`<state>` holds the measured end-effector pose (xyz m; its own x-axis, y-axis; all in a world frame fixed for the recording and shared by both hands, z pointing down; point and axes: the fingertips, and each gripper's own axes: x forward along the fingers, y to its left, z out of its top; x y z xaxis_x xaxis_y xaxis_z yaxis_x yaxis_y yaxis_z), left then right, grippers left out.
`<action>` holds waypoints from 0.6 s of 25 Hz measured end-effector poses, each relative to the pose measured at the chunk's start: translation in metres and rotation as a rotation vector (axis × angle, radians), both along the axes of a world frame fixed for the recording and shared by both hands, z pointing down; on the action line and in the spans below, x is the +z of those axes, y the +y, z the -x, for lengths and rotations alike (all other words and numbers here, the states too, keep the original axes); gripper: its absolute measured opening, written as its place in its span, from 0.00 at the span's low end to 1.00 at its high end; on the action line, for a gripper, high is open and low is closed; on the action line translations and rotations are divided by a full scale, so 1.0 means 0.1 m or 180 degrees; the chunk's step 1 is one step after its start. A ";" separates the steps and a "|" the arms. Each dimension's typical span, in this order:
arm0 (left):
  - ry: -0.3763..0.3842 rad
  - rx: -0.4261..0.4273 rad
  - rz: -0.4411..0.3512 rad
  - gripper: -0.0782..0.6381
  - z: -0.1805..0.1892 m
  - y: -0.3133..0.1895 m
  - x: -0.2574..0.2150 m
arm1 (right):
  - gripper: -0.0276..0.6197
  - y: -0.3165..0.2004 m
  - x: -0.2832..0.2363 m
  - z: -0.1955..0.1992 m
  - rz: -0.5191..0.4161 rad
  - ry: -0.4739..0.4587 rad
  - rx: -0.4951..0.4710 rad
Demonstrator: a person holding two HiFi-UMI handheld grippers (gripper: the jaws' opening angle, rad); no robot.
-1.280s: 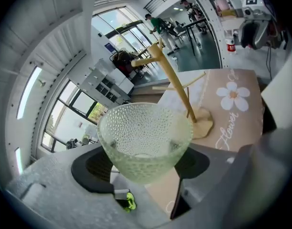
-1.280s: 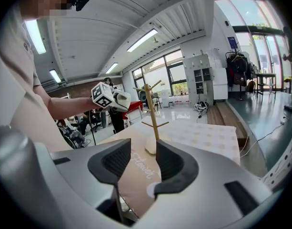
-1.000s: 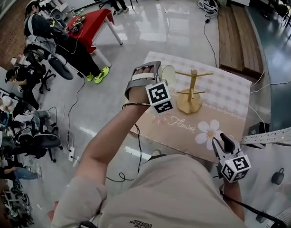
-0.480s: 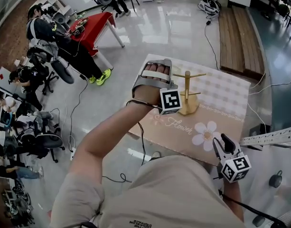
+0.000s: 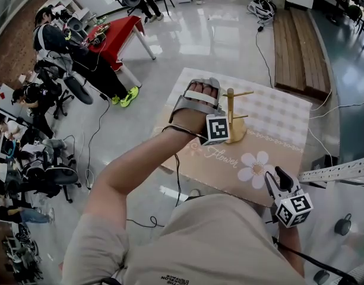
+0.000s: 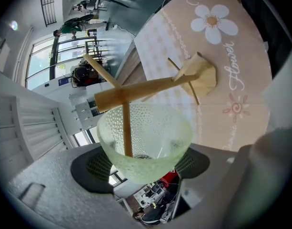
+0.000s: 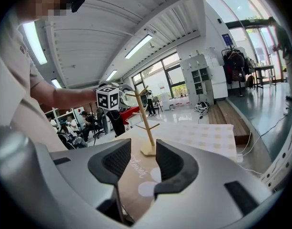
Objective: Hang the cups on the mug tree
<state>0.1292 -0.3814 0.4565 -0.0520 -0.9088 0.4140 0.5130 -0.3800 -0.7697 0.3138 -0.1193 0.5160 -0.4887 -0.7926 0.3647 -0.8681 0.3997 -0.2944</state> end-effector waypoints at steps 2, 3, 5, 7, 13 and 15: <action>-0.0056 -0.0002 0.0015 0.63 0.01 0.01 0.03 | 0.31 0.00 0.00 -0.01 0.0007 0.0001 0.0003; -0.0067 0.0009 0.0015 0.63 0.01 0.01 0.05 | 0.31 0.00 0.00 -0.01 0.0014 0.0001 0.0004; -0.0071 0.0031 0.0008 0.63 0.01 0.01 0.06 | 0.31 0.00 0.02 -0.01 0.0026 0.0000 0.0003; -0.0055 0.0042 0.0021 0.63 0.00 0.02 0.07 | 0.31 0.00 0.04 -0.01 0.0034 0.0003 -0.0002; 0.0103 0.0201 -0.0029 0.63 -0.06 0.04 0.08 | 0.31 -0.02 0.06 0.03 0.0039 0.0021 -0.0024; 0.0127 0.0247 -0.0030 0.63 -0.07 0.06 0.09 | 0.31 -0.02 0.07 0.06 0.0050 0.0022 -0.0030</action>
<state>0.1358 -0.3755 0.4653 0.0350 -0.9133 0.4057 0.5094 -0.3329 -0.7935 0.3076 -0.1217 0.5227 -0.4936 -0.7820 0.3806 -0.8663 0.4033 -0.2947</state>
